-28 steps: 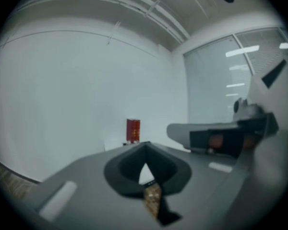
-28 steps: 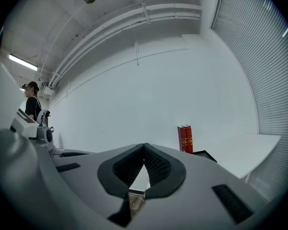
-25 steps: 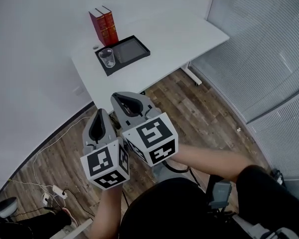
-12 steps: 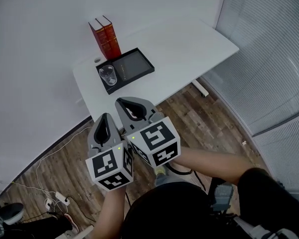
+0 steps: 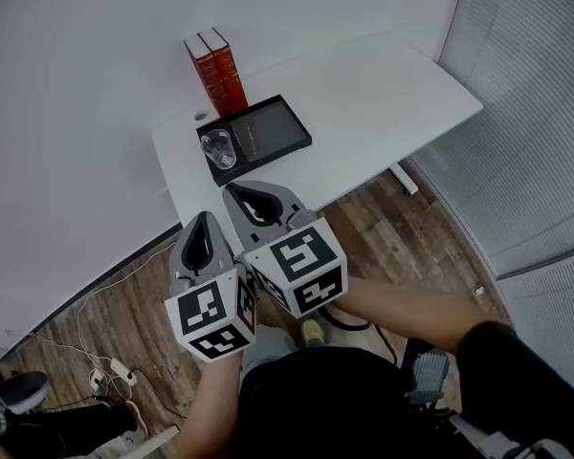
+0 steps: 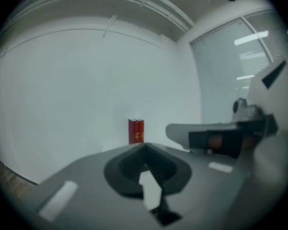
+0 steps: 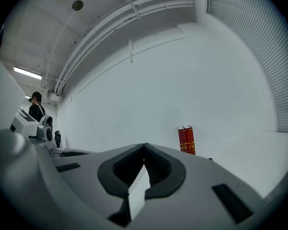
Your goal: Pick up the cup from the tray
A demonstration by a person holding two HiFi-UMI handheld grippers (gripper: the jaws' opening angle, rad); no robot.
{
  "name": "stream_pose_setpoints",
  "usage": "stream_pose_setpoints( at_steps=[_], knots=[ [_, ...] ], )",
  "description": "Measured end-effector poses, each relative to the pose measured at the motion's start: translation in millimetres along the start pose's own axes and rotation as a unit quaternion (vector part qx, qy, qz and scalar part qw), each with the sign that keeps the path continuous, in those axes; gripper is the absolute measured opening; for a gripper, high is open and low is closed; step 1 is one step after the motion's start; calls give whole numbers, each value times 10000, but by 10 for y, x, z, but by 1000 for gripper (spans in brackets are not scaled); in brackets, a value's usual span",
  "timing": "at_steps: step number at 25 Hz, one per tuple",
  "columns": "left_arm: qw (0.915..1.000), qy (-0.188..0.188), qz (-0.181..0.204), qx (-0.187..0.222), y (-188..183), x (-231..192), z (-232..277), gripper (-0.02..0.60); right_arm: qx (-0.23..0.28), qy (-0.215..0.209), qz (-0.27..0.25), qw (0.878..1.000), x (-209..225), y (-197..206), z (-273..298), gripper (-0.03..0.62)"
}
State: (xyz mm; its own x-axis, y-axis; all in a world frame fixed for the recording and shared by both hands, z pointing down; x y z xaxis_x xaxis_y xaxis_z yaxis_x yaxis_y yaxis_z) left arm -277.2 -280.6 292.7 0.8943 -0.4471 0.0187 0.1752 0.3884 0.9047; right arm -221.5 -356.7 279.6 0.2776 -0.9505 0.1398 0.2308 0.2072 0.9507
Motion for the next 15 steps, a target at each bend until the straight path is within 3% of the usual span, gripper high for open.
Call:
stream_pose_setpoints(
  at_steps=[7,15],
  knots=[
    [9998,15,187,-21,-118,33,99,0,142,9,130,9998,119,-79,27,15],
    [9996,232,71,-116,-41,-33,375,0,25,104,184,9998,241,3,250,15]
  ],
)
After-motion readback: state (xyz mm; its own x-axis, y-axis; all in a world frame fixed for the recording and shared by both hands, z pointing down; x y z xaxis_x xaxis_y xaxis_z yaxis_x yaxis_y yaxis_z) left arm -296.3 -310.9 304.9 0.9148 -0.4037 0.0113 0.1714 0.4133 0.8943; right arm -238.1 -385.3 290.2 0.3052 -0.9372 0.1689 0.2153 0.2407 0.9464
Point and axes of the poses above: the fingertips, and each gripper's own axes: z forward along the fingers, x to its right, y out of its underside, the point moved 6 cm from there along -z, backward along the fingers, and after that the axes turned 13 degrees about -x, right-handed, at the moved point
